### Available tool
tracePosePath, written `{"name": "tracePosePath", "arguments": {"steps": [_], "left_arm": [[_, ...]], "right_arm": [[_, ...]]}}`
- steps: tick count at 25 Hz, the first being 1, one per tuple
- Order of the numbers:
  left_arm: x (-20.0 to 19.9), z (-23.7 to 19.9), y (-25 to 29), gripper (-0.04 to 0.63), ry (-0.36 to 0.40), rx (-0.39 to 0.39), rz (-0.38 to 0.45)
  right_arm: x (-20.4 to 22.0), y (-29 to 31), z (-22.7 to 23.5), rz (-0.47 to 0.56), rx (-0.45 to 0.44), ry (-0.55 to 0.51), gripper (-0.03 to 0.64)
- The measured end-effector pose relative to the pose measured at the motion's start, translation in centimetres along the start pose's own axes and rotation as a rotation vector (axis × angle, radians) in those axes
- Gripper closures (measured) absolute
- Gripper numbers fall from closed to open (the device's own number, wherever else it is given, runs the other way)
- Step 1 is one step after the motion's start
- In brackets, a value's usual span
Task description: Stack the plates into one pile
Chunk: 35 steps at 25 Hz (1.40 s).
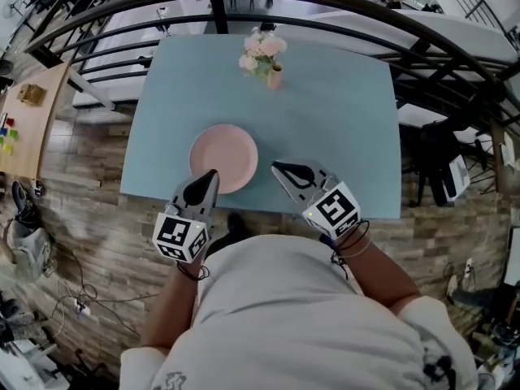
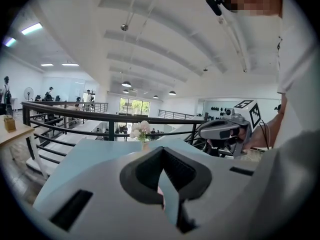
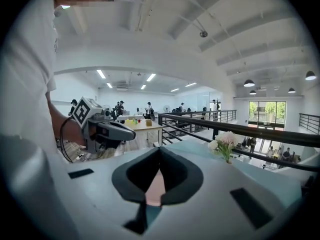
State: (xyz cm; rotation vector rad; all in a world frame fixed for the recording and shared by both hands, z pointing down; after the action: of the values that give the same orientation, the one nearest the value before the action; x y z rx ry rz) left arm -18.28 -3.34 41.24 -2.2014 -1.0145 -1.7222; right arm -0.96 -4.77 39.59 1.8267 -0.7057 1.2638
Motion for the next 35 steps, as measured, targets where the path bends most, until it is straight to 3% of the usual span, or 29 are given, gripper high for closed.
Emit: {"name": "tracePosePath", "arguments": {"steps": [8,12,18,25,35], "left_arm": [[2.6,7.1,-2.8,0.591,0.001,-0.023,0.024],[1.8,9.2,-4.6,0.591,0.070,-0.019,0.036],[0.6,10.2,-8.1,0.591,0.018,0.020,0.087],[0.6,10.4,-12.9,0.591,0.045,0.082,0.089],[1.3,7.5,-24.0,0.591,0.089,0.096,0.117]], "right_arm": [[1.1,-5.5,-2.8,0.019,-0.040,0.011,0.611],[0.5,-7.4,-4.1,0.045,-0.038,0.014,0.611],[-0.2,-8.7,-6.5,0.054,-0.003,-0.001,0.611],[-2.3,-9.3,-10.5,0.067,0.060,-0.005,0.611],[-6.5,-7.1,-20.8,0.105,0.103,-0.024,0.611]]}}
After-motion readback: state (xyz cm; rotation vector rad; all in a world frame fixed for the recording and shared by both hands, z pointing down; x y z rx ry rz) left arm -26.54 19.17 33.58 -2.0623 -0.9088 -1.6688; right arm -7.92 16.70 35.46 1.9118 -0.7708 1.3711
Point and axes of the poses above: the fingertips, and each gripper's own axes: y forward along the fingers, z to its right, x out of its underside, the point moved 4 cm from there along -y, backward along the fingers, and after that the axes turned 11 degrees about -y, right-handed, at the moved point
